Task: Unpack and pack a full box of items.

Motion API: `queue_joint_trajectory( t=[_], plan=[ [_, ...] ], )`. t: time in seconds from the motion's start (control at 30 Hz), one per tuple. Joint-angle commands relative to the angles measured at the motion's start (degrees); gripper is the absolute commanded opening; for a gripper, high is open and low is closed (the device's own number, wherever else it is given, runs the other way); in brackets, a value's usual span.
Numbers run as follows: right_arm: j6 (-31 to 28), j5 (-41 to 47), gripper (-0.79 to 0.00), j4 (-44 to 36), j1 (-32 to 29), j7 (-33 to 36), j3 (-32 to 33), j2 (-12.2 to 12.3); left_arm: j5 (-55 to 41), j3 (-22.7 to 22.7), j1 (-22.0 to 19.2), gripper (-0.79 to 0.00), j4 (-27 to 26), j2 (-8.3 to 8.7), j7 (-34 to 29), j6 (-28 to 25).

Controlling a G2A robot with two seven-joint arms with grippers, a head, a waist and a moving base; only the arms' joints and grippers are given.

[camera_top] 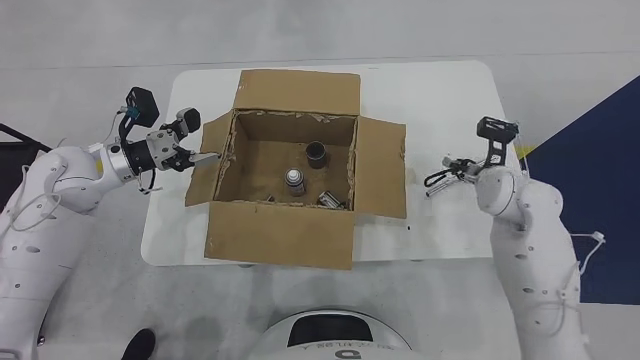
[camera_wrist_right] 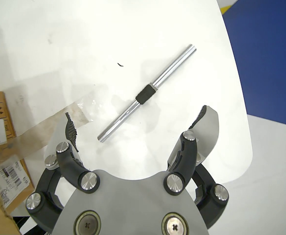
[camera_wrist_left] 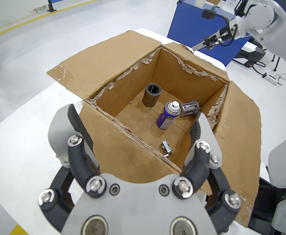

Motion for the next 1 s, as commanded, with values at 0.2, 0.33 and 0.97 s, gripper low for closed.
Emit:
queue_joint_trajectory(
  t=[0.2,0.33,0.97],
  plan=[
    [3.65,-0.31,-0.403,6.06,4.71,2.91,-1.53,-0.86,0.0,0.0,0.0,0.0,0.0,0.0,0.0,0.0],
    [4.78,2.72,-0.4,11.6,8.16,1.78,-1.26,-1.48,0.0,0.0,0.0,0.0,0.0,0.0,0.0,0.0],
    [4.67,3.54,-0.434,21.79,13.01,1.9,2.47,-2.53,0.0,0.0,0.0,0.0,0.0,0.0,0.0,0.0]
  ],
)
